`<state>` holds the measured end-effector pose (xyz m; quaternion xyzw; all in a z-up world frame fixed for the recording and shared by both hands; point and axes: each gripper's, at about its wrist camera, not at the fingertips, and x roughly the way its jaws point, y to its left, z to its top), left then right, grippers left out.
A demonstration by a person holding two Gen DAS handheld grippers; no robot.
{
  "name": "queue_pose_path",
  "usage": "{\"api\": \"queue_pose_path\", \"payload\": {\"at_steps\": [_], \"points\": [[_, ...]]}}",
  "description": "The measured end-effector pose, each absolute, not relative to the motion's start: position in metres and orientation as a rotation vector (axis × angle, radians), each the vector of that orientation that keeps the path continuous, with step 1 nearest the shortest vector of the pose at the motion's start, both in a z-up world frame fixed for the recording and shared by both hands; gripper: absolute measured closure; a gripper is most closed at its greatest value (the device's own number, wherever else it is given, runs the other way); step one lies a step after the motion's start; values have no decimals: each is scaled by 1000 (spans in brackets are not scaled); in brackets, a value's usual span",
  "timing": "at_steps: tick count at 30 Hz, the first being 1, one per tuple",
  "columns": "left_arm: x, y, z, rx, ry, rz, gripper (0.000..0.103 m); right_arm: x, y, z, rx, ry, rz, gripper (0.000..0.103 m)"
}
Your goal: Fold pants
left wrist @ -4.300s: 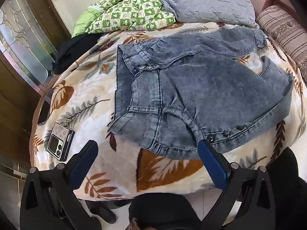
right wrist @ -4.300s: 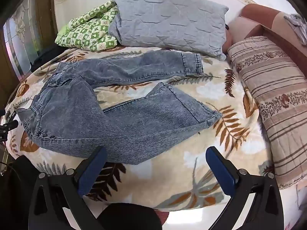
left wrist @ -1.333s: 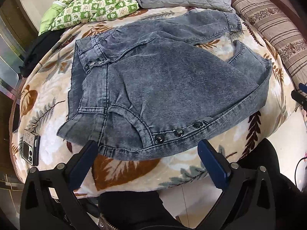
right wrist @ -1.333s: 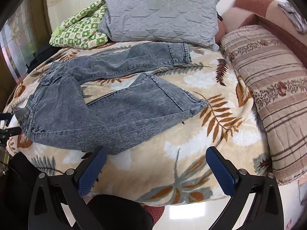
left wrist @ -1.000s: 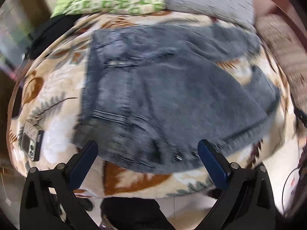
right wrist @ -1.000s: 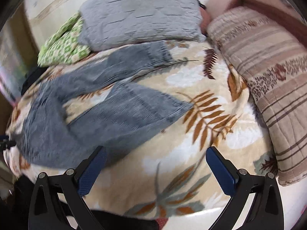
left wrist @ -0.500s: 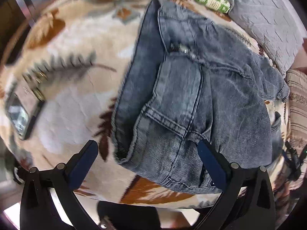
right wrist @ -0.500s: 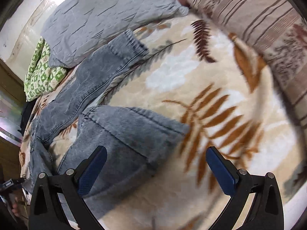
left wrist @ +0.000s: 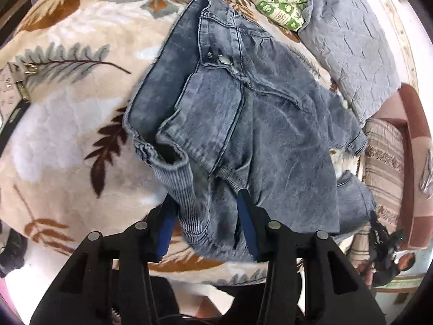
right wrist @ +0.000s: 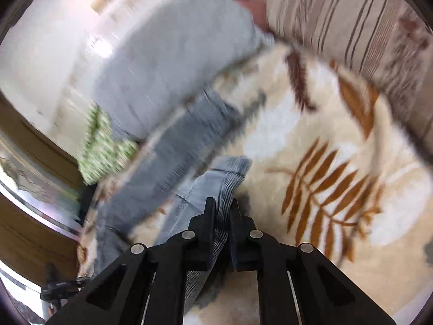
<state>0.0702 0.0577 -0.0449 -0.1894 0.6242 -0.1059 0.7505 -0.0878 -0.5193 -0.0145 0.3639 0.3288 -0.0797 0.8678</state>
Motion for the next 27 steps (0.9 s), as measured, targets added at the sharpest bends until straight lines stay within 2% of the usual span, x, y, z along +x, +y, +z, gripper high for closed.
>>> {"api": "queue_pose_path", "payload": {"at_steps": [5,7,9,11,12,13,14,15,23,27], "points": [[66,71,-65,-371,1409,-199,61,-156,-531,-43,798,741,-280,98],[61,74,-72,-349,1443,-200,61,-172,-534,-58,797,796,-333,92],[56,76,-65,-336,1422,-241,61,-179,-538,-60,799,805,-335,91],[52,78,-44,-299,1348,-292,55,-175,-540,-48,767,792,-333,79],[53,79,-37,-285,1327,-299,51,-165,-539,-40,738,787,-311,57],[57,79,-28,-267,1298,-300,37,-153,-539,-35,710,780,-297,33],[62,79,-22,-250,1278,-290,23,-142,-536,-31,683,777,-279,25],[69,78,-19,-229,1263,-267,19,-123,-532,-27,645,780,-245,21],[147,50,-60,-139,1457,-253,19,11,-511,-60,463,958,-132,21],[153,43,-73,-136,1493,-337,19,41,-511,-87,514,1043,75,21]]}}
